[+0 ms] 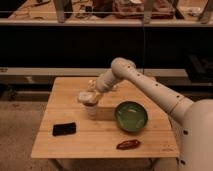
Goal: Place the white sponge in the ceramic cup
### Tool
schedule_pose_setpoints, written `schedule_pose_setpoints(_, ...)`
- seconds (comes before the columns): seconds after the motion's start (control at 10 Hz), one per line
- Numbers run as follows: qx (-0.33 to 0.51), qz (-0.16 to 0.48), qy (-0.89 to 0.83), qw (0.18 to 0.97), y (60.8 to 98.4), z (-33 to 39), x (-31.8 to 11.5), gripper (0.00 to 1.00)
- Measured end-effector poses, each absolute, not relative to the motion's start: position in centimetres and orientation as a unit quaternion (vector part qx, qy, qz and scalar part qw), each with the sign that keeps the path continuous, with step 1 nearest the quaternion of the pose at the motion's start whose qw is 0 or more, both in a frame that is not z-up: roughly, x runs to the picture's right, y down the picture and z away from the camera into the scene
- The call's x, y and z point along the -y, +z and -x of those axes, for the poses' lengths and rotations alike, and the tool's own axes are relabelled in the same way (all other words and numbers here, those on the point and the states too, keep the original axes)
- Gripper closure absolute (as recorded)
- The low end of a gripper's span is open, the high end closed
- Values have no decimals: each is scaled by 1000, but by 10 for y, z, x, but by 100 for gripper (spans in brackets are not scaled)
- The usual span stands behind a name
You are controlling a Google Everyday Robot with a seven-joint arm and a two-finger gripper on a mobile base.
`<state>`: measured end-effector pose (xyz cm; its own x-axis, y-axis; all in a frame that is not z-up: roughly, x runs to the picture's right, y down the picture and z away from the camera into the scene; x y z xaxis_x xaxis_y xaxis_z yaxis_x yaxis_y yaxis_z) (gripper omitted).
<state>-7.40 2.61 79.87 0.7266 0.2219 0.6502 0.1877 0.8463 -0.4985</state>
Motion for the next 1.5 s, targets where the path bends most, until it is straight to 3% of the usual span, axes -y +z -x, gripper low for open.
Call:
schedule_pose_setpoints(0.6,356,281,-12,891,803,68,-27,26)
schedule_pose_setpoints(0.7,352,278,-17,893,803,69,-25,21)
schedule_pose_setpoints(1.5,327,297,-19,897,805,54,-30,20)
